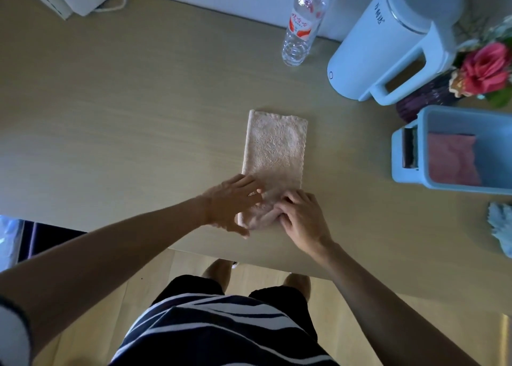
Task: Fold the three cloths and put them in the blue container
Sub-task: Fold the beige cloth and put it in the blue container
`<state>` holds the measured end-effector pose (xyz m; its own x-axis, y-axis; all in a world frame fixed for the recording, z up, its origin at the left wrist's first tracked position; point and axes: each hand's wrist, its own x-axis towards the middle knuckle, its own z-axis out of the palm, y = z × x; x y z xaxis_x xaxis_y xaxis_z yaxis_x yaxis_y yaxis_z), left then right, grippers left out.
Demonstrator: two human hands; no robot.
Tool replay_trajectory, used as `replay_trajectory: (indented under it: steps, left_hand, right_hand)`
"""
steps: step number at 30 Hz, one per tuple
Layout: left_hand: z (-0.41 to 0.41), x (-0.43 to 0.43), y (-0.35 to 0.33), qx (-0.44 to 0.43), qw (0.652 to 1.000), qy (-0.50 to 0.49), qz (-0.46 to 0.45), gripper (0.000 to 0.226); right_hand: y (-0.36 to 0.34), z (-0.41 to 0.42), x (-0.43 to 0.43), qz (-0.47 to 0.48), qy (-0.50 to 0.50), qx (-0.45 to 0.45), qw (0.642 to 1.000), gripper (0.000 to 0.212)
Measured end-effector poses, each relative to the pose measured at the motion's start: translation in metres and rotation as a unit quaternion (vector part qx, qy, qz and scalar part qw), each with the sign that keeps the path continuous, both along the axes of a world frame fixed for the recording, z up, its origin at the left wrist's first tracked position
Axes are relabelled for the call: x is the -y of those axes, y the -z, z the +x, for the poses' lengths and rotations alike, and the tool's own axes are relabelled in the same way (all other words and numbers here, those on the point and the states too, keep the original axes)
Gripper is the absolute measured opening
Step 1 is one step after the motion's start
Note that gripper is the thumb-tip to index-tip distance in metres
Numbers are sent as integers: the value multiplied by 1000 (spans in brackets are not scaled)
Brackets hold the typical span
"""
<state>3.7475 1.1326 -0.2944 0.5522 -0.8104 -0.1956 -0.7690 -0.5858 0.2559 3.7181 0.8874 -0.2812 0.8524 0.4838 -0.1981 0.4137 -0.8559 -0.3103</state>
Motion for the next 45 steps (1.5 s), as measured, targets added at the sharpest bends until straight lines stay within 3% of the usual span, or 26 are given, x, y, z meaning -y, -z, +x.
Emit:
replay_trajectory:
  steps: [2,3,7,9,10,12,14,17,19,23,26,37,40,42,45]
  left_hand:
    - [-6,-4,-4,-16,999,-15,23,100]
    - [-9,-6,-4,-8,999,-24,24,97]
    - [-13,3,-7,-1,982,-150,-115,33]
    - [-15,10,-13,-79,959,-222,-159,17]
    - [-16,11,-16,-140,943,-258,-157,23]
    - [-16,11,-19,-252,904,-320,-131,35]
    - [-15,11,-21,-305,877,-349,-127,37]
    - [-10,13,-22,-334,846,-387,-150,34]
    - [-6,14,-20,-345,824,-420,-159,34]
    - [3,14,-17,-357,787,-471,-178,30]
    - [8,12,-16,-359,776,-485,-186,23]
    - [2,17,-15,-273,788,-523,-175,49]
    - [-3,19,-20,-102,852,-492,-148,45]
    - [-7,22,-23,22,906,-393,-154,42]
    - [-13,28,-16,59,959,-240,-136,44]
  right_hand:
    - [-3,7,-7,16,40,-30,999,9]
    - [-5,10,-9,25,53,-55,997,5]
    - [-23,15,-6,107,86,-191,972,18]
    - [-36,14,-2,166,112,-284,938,19]
    - [-40,12,1,180,125,-323,921,15]
    - [-44,9,8,192,139,-365,900,28]
    - [-41,7,14,204,151,-356,899,39]
    - [-35,9,17,266,199,-335,882,22]
    - [-32,15,15,296,241,-325,866,26]
    - [-27,33,8,297,302,-271,864,11]
    - [-21,46,2,272,343,-232,869,23]
    - [-4,69,-15,176,381,-160,893,35]
    - [-6,66,-19,147,391,-99,903,15]
    - [-9,57,-22,75,375,6,924,35]
    - [-18,42,-34,60,275,92,955,51]
